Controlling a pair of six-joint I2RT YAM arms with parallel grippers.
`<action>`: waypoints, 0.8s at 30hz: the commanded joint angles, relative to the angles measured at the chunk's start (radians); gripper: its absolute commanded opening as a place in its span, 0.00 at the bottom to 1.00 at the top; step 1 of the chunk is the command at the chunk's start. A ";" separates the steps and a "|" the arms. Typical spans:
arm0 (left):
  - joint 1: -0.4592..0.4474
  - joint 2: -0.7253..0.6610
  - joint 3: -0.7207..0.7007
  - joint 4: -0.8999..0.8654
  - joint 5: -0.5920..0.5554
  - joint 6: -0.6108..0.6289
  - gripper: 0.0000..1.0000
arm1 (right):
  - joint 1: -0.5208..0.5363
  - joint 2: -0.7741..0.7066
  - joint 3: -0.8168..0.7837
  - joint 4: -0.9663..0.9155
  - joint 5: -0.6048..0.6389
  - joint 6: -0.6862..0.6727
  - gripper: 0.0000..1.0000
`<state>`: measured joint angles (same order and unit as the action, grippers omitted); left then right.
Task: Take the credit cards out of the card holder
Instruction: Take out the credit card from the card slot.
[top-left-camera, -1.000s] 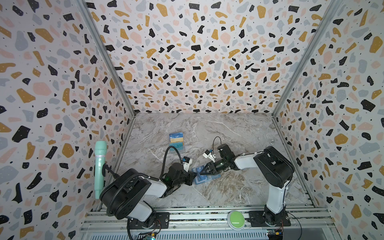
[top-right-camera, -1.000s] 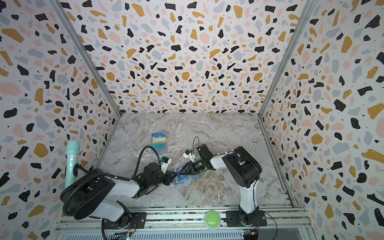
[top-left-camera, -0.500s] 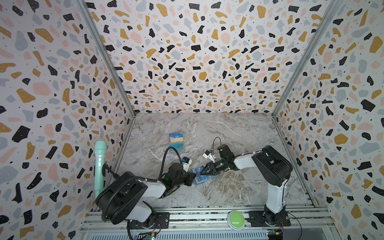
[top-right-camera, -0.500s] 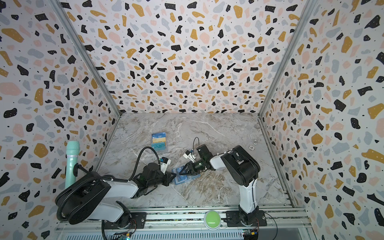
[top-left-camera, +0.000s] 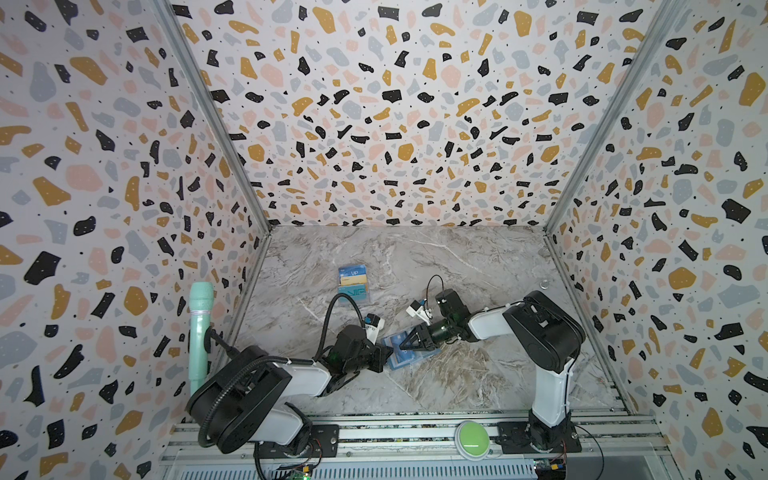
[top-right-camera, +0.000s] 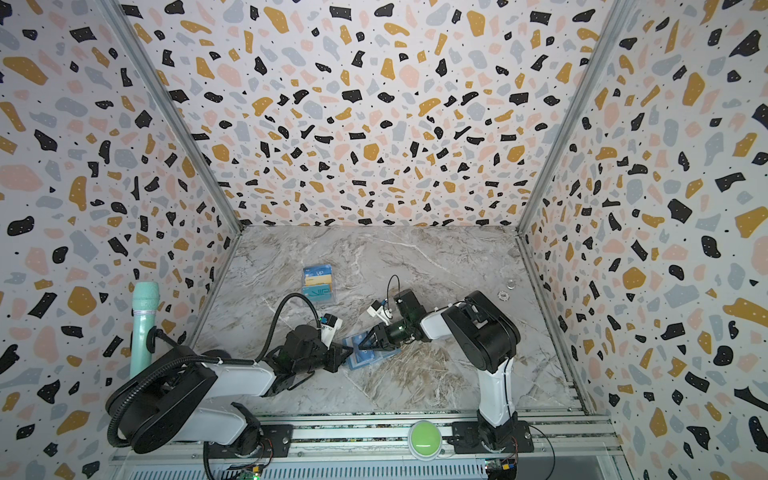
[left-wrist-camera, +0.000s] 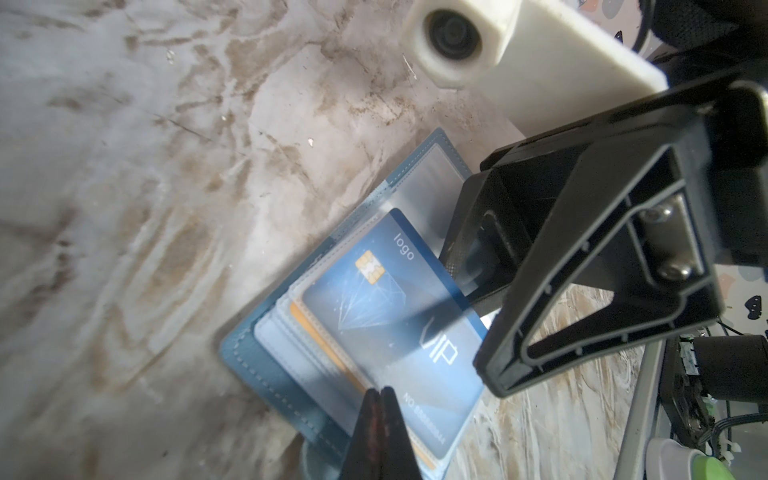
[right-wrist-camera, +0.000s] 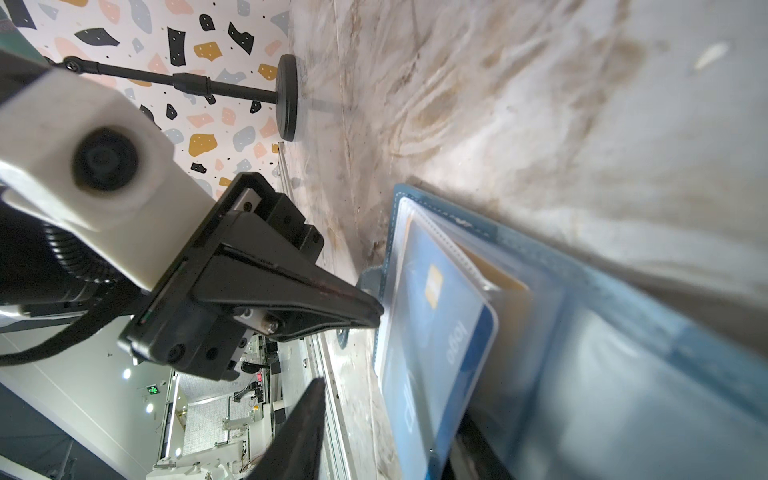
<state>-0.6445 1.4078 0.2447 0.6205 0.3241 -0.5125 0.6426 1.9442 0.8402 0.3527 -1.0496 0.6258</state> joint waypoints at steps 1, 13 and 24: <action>-0.005 0.016 0.014 0.059 0.002 0.005 0.00 | -0.001 0.007 -0.013 -0.010 0.017 -0.001 0.43; -0.004 0.086 -0.020 0.190 0.022 -0.018 0.00 | 0.001 0.008 -0.012 -0.015 0.020 0.001 0.43; -0.004 0.065 -0.060 0.087 -0.042 0.036 0.00 | 0.002 0.005 -0.012 -0.017 0.021 0.002 0.43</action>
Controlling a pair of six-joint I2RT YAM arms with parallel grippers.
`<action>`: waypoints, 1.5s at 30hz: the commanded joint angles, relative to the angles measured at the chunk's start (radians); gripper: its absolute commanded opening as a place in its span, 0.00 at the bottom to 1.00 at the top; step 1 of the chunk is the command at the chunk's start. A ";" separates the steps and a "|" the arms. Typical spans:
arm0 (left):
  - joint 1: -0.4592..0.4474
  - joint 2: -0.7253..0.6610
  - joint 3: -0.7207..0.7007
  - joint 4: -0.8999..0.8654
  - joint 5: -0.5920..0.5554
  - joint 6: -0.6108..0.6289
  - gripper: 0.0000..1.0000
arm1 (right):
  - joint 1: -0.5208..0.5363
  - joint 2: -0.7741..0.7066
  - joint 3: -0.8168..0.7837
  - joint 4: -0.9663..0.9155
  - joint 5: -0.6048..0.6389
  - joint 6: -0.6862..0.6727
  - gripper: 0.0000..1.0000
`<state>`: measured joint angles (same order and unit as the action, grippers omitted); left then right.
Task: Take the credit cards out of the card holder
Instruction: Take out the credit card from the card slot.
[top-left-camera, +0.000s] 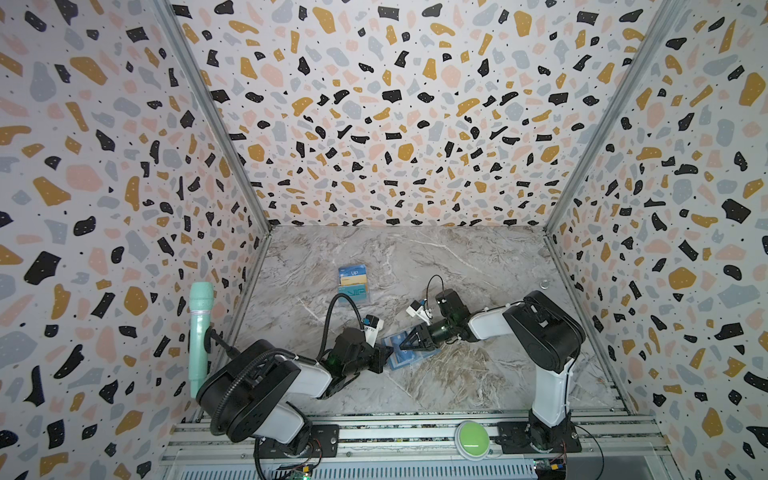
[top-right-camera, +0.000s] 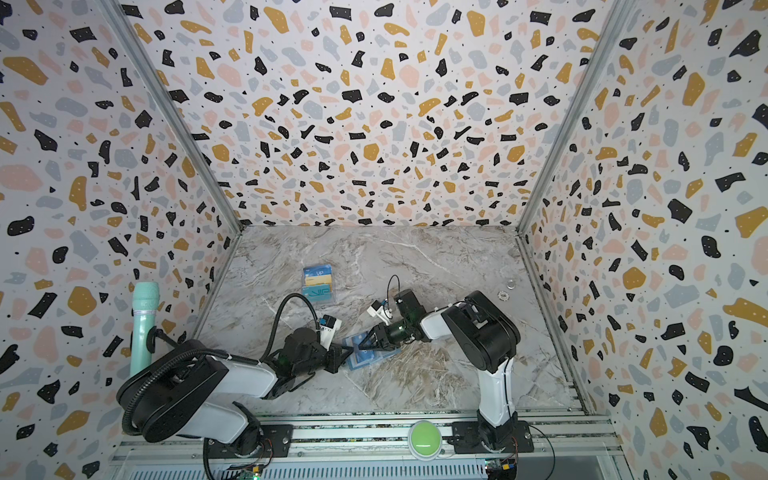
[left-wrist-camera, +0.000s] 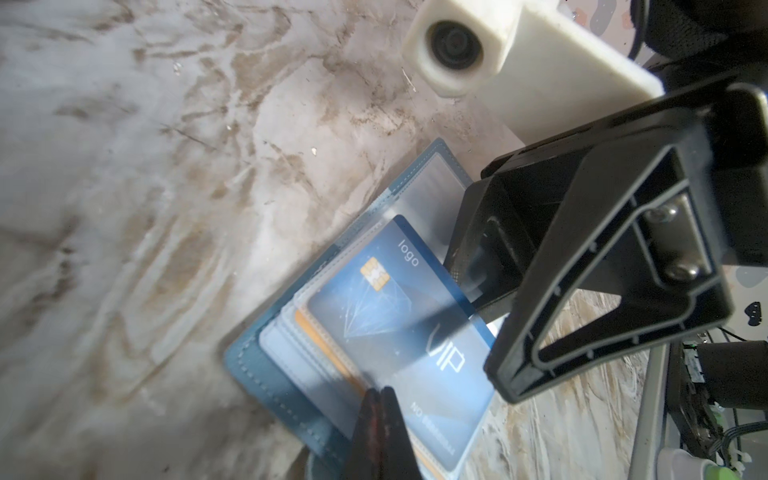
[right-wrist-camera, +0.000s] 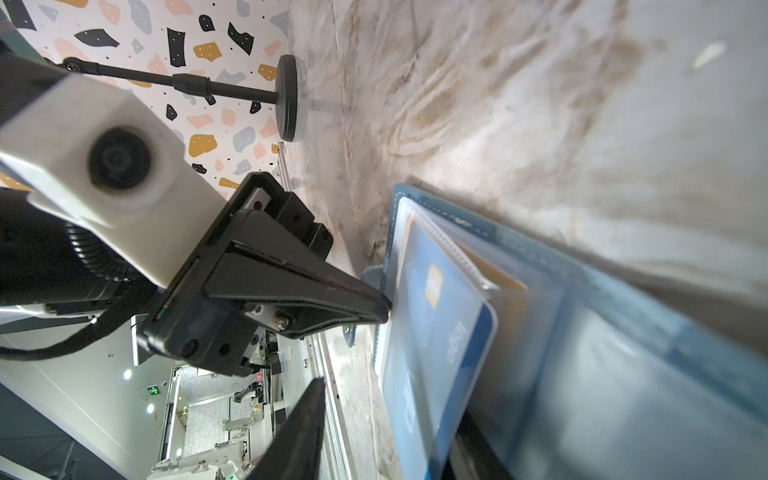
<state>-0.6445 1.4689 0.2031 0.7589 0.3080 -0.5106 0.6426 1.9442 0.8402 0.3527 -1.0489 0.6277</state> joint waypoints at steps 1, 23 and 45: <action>-0.005 0.007 -0.014 -0.054 -0.025 0.038 0.00 | 0.002 0.004 -0.012 -0.016 0.021 0.000 0.43; -0.005 -0.021 -0.001 0.067 0.046 0.015 0.00 | 0.006 0.016 -0.018 0.004 0.023 0.007 0.43; -0.006 0.010 -0.031 0.093 0.021 0.027 0.00 | 0.006 0.013 -0.024 0.006 0.027 0.007 0.43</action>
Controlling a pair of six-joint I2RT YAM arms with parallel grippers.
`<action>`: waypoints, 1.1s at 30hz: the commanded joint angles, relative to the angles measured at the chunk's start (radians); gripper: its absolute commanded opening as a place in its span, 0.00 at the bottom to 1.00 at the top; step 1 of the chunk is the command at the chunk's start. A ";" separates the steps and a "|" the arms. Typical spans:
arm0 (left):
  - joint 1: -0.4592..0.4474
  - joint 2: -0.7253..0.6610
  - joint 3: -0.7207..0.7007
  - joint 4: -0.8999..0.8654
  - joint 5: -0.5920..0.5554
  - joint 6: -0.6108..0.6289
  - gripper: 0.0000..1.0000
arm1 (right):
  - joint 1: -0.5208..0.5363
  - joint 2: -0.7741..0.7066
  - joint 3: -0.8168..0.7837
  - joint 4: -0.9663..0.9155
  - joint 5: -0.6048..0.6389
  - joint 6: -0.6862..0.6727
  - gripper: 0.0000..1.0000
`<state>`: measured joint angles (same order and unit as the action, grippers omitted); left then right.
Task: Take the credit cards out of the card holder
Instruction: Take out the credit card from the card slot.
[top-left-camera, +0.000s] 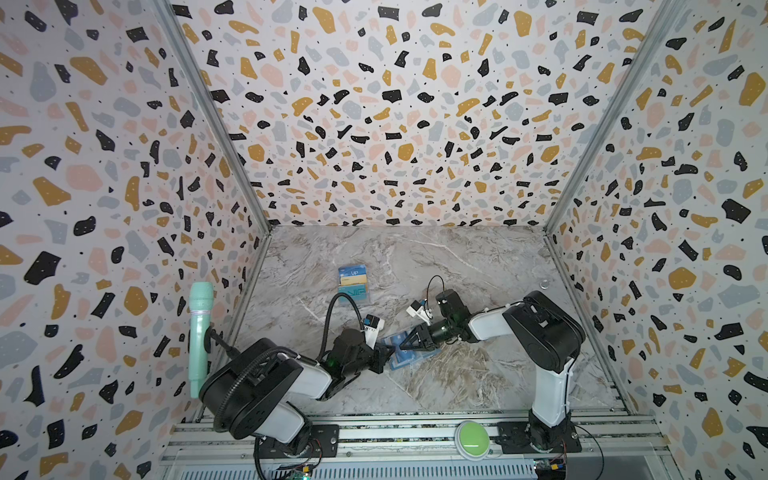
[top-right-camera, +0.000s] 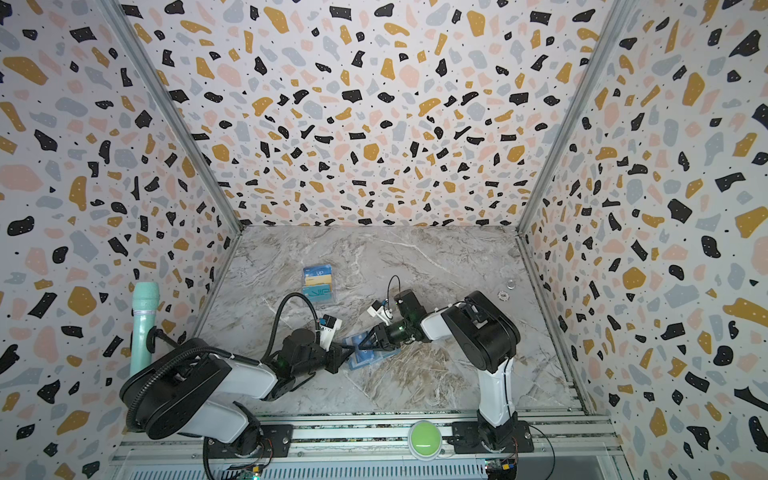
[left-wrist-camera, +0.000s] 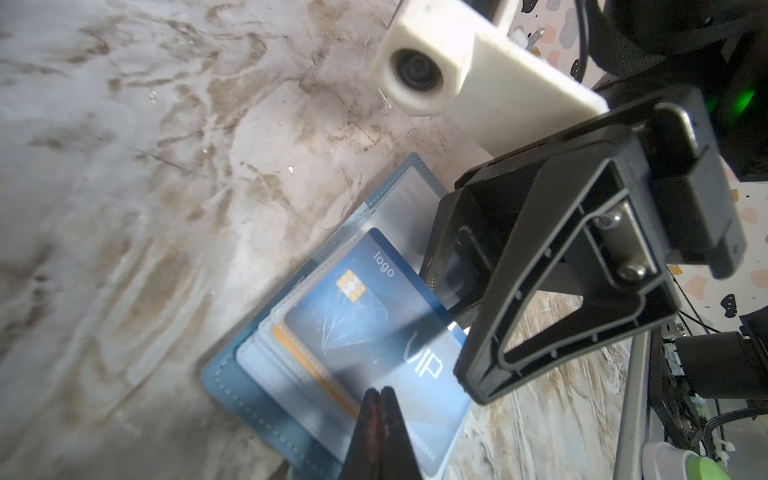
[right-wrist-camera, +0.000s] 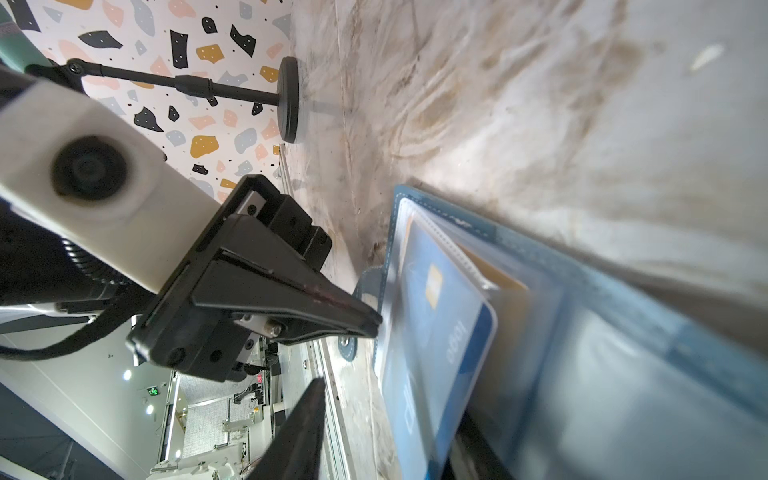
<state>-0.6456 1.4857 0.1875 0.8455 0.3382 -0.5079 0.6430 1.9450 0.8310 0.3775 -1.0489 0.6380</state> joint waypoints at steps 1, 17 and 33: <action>-0.004 -0.004 -0.015 0.006 -0.011 0.026 0.00 | 0.006 0.013 -0.015 -0.020 0.027 -0.003 0.43; -0.006 0.063 -0.011 0.009 -0.027 0.046 0.00 | 0.007 0.010 -0.016 -0.036 0.037 -0.012 0.43; -0.033 0.138 0.053 -0.224 -0.195 0.087 0.00 | 0.000 -0.047 0.023 -0.109 0.050 -0.046 0.40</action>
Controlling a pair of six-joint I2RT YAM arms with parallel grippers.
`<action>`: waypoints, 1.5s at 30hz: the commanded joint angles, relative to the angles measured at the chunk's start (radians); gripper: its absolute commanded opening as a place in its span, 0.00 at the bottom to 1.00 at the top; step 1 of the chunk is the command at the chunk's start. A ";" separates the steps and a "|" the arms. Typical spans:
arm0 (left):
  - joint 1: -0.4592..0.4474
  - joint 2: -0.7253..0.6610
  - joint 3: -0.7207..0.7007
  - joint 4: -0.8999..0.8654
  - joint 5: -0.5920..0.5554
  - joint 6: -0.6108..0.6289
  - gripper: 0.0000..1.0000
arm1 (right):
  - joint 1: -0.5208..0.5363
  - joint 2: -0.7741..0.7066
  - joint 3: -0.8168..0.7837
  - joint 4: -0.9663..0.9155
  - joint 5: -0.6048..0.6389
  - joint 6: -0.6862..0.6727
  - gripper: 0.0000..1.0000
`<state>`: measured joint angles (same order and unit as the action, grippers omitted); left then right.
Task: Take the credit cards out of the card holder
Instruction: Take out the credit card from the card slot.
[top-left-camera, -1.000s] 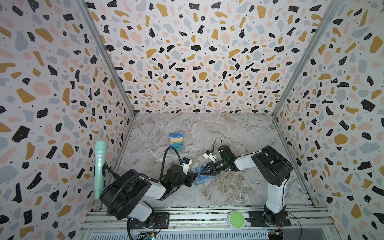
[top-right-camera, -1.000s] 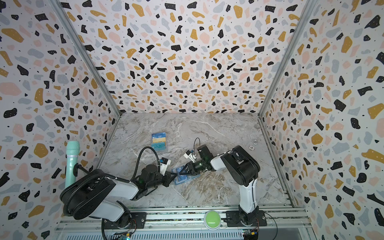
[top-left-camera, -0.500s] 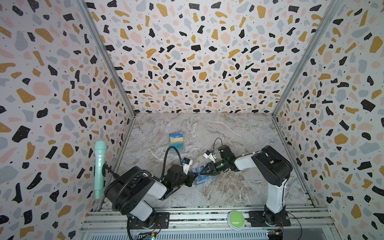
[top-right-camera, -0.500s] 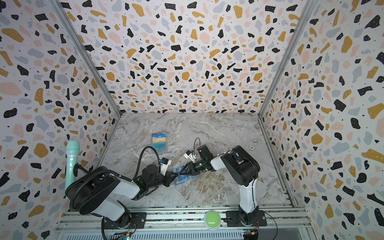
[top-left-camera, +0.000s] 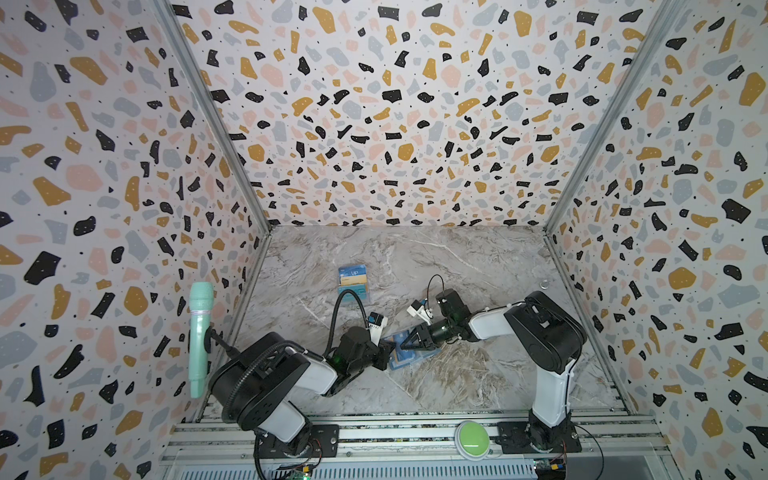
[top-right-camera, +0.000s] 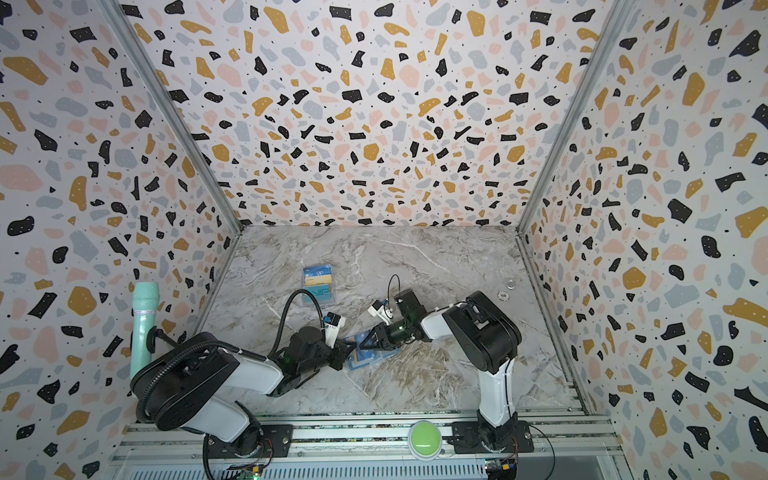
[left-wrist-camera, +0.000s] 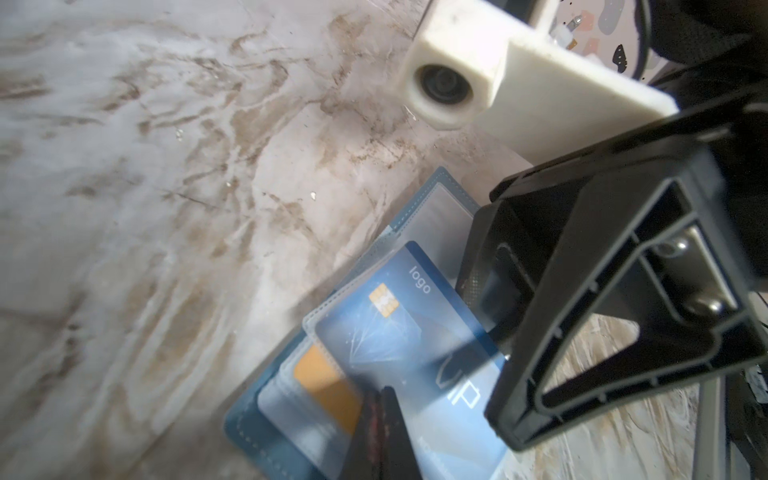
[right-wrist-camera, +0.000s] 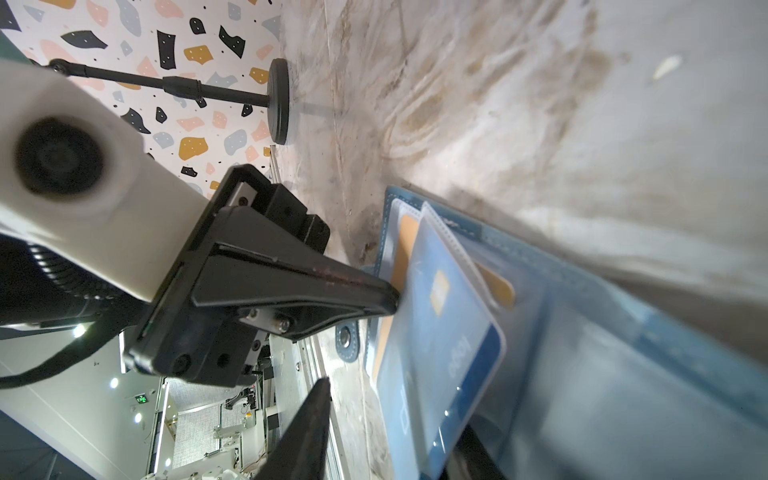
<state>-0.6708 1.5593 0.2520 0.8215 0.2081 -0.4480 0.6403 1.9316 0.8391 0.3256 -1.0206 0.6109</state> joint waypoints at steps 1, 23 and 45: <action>-0.010 0.075 -0.007 -0.204 -0.066 0.028 0.00 | 0.001 -0.037 0.014 -0.057 0.022 -0.018 0.40; -0.047 0.068 0.005 -0.265 -0.091 0.022 0.00 | -0.055 -0.097 -0.020 -0.020 0.021 0.014 0.31; -0.061 0.010 -0.020 -0.296 -0.130 -0.009 0.00 | -0.062 -0.068 -0.029 0.017 0.005 0.032 0.09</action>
<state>-0.7238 1.5433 0.2855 0.7498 0.0940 -0.4526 0.5808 1.8805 0.8062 0.3401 -0.9977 0.6609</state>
